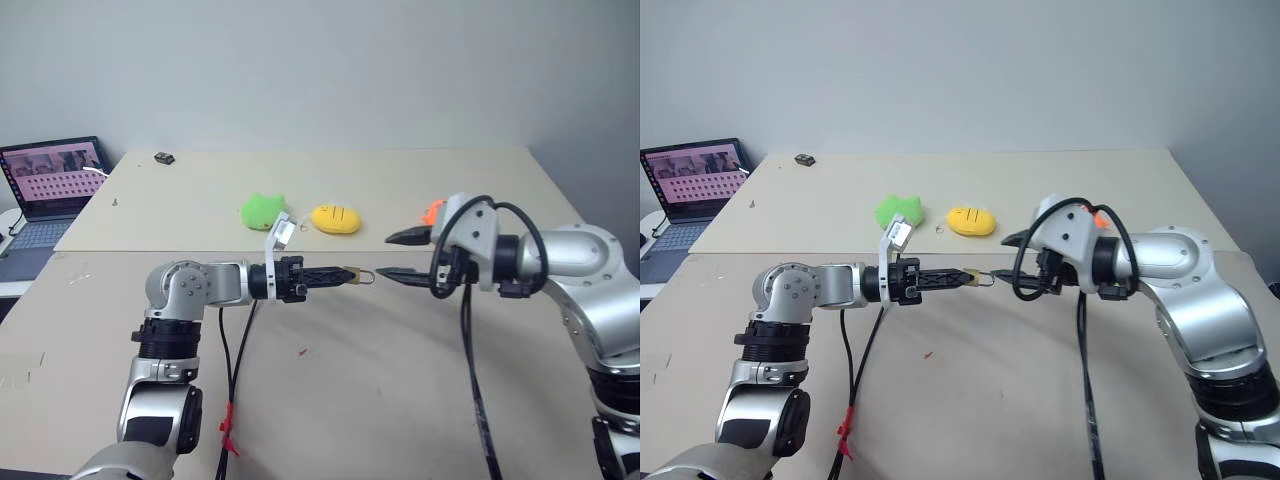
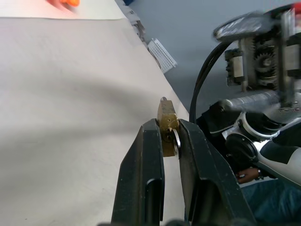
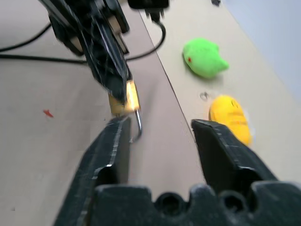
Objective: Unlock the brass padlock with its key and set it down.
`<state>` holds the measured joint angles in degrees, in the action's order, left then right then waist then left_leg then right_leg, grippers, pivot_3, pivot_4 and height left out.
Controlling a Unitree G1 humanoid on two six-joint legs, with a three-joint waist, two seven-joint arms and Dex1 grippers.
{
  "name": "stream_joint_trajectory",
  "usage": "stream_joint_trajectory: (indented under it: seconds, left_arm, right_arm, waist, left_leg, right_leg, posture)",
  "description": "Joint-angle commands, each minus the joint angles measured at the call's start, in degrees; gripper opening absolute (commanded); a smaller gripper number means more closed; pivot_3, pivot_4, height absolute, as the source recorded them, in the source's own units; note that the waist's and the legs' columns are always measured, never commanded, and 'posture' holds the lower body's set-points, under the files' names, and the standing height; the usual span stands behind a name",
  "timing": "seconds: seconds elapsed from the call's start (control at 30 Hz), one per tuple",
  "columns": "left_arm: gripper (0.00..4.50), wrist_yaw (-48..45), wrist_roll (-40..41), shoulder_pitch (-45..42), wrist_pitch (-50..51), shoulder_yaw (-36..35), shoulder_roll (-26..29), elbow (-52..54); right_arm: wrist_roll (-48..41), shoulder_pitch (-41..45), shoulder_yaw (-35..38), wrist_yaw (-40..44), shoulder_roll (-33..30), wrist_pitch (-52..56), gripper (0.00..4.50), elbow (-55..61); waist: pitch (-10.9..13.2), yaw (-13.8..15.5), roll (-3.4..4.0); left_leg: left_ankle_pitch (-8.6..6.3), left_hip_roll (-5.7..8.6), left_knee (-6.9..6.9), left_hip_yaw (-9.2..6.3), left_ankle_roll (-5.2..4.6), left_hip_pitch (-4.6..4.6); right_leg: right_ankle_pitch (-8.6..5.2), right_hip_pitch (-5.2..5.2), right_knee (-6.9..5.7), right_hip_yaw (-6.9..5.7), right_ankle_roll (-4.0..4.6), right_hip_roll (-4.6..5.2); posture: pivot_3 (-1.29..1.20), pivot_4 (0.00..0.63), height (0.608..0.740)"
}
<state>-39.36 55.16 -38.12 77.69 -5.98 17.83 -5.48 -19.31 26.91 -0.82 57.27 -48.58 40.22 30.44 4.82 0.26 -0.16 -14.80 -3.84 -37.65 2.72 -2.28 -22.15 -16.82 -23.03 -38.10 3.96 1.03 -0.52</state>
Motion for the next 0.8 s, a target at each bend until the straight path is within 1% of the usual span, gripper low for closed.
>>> stream_joint_trajectory:
  seconds: [0.03, 0.13, 0.43, 0.8]
  left_arm:
    - [0.03, 0.0, 0.9, -2.1, -0.2, -1.7, 0.2, 0.6]
    - [0.03, 0.5, 1.3, -2.9, 0.4, -2.1, -0.2, 0.3]
    - [0.03, 0.2, 0.9, -3.0, 0.8, -0.8, -0.4, 1.1]
    - [0.03, 0.7, 1.3, -3.1, 0.8, -1.2, -1.0, 1.3]
  right_arm:
    - [-0.9, -1.7, 2.8, -0.7, -0.8, -2.3, 0.98, 0.7]
    - [-0.6, -3.5, 2.1, -1.5, 0.0, -3.3, 0.05, 1.0]
    - [-1.2, -3.6, -1.8, -4.3, 3.6, -2.3, 0.05, 2.5]
    - [0.3, -2.3, -4.8, -5.8, 4.4, -3.7, 0.05, 0.6]
  waist:
    - [0.0, -0.1, 0.0]
    - [0.0, -0.2, 0.01]
    - [0.0, -0.2, 0.02]
    - [0.0, -0.1, 0.03]
  left_leg:
    - [0.0, 0.0, 0.0, 0.0, 0.0, -0.01]
    - [0.0, -0.01, 0.0, 0.01, 0.0, -0.06]
    - [0.03, 0.0, -0.04, -0.01, 0.06, -0.03]
    - [0.03, 0.0, -0.07, -0.02, 0.05, -0.04]
  right_leg:
    - [0.0, -0.01, -0.01, 0.0, 0.0, 0.0]
    - [0.0, 0.02, -0.01, 0.02, 0.0, 0.0]
    - [-0.03, 0.0, -0.02, 0.03, -0.05, -0.01]
    - [-0.01, 0.0, -0.02, 0.02, -0.02, -0.01]
  posture:
    - [0.0, 0.15, 0.65]
    - [0.0, 0.15, 0.65]
    - [0.0, 0.15, 0.65]
    - [0.0, 0.15, 0.65]
